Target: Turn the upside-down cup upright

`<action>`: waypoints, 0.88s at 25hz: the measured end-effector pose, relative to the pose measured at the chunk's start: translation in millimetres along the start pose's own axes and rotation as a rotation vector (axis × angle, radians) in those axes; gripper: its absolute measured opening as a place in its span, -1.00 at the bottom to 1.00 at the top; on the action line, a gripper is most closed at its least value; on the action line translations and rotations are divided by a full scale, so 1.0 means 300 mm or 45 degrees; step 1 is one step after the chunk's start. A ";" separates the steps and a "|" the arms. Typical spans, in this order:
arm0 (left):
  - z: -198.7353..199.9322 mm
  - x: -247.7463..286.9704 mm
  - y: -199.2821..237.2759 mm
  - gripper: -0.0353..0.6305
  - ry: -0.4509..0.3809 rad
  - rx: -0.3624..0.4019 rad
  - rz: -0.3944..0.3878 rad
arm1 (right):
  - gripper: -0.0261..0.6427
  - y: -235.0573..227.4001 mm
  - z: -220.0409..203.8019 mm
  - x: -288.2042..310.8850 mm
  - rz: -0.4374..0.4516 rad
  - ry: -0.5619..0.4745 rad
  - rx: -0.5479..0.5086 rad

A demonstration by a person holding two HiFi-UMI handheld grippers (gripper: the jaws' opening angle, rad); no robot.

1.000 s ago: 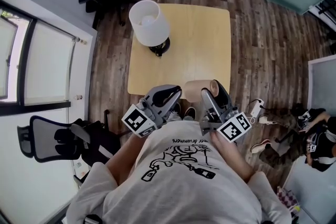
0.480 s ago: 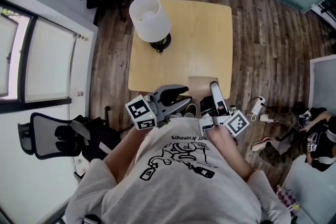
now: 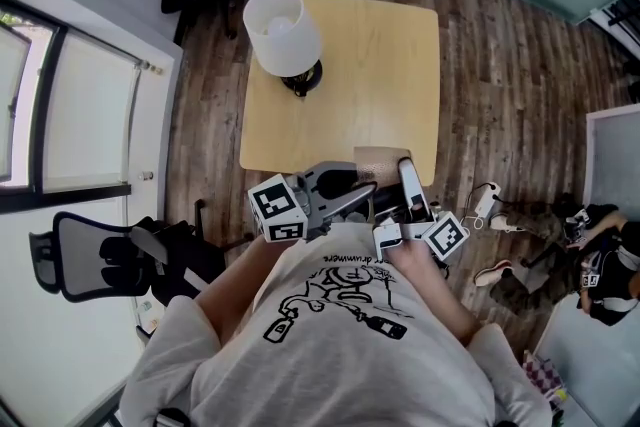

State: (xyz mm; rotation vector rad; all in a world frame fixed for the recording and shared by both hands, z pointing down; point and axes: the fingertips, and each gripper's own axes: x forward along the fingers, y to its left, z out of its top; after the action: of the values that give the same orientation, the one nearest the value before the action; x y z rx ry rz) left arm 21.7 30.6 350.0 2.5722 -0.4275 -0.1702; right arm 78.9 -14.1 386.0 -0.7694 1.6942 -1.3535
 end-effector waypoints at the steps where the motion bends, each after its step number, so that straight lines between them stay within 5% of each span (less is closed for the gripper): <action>1: -0.001 -0.001 0.002 -0.71 0.004 -0.010 -0.002 | 0.01 0.003 -0.001 0.000 0.003 0.000 -0.007; 8: -0.006 -0.003 -0.008 -0.82 0.033 -0.079 -0.052 | 0.01 0.028 0.001 -0.001 0.048 0.026 -0.100; 13: -0.011 -0.010 -0.007 -0.83 0.057 -0.057 -0.067 | 0.01 0.059 0.033 0.003 0.017 0.086 -0.387; 17: -0.013 -0.018 -0.008 -0.83 0.063 -0.047 -0.062 | 0.01 0.132 0.037 0.006 -0.005 0.261 -0.906; 22: -0.013 -0.043 0.029 -0.83 0.067 -0.030 -0.025 | 0.01 0.194 -0.057 0.042 0.004 0.592 -1.841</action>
State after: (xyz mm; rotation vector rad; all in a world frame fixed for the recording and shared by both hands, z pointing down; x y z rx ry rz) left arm 8.0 29.6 358.4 2.5519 -0.3792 -0.1138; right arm 59.5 -2.9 328.3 -1.2122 2.9957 -0.0414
